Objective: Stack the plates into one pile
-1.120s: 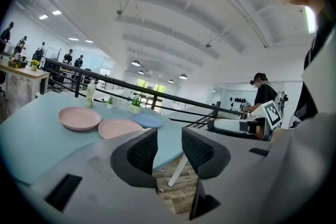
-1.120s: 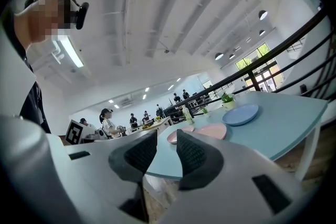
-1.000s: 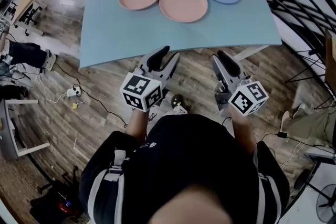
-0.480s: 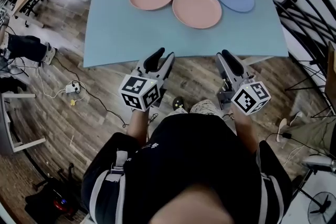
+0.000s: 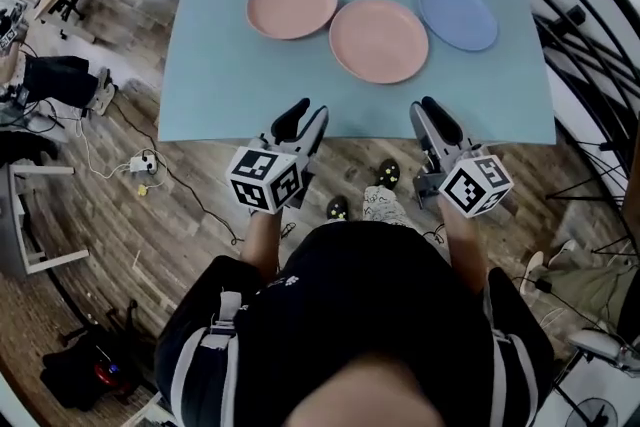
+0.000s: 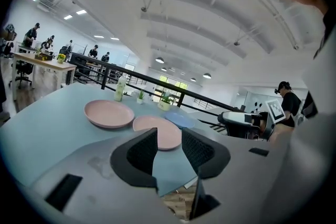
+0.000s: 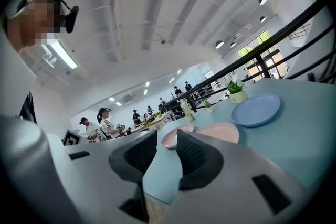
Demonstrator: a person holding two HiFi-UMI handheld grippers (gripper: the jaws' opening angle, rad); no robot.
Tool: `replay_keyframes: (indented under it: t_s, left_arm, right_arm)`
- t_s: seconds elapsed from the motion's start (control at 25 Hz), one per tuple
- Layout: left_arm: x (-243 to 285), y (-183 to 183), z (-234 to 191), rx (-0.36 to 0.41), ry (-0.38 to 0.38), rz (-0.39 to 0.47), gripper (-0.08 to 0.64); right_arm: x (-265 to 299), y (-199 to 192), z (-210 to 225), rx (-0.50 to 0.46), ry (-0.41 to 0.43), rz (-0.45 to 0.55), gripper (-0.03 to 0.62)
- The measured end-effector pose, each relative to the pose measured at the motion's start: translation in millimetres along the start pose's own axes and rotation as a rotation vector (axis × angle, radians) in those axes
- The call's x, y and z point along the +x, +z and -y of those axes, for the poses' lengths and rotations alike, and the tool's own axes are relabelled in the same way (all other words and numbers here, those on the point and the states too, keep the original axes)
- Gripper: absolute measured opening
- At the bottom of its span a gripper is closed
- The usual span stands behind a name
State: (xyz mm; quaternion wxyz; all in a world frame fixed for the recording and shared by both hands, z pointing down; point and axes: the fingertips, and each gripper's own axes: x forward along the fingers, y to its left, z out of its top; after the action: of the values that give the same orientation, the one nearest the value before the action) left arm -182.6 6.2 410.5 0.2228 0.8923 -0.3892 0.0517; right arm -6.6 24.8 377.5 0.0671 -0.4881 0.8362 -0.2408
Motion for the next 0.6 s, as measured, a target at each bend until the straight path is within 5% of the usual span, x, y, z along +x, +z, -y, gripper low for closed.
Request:
replay_keyframes:
  t_s: [0.6]
  left_arm:
    - [131.3, 29.7, 0.0, -0.015, 0.112, -0.034, 0.126]
  right_arm:
    - [56.8, 55.3, 122.2, 0.02, 0.077, -0.095, 0.127]
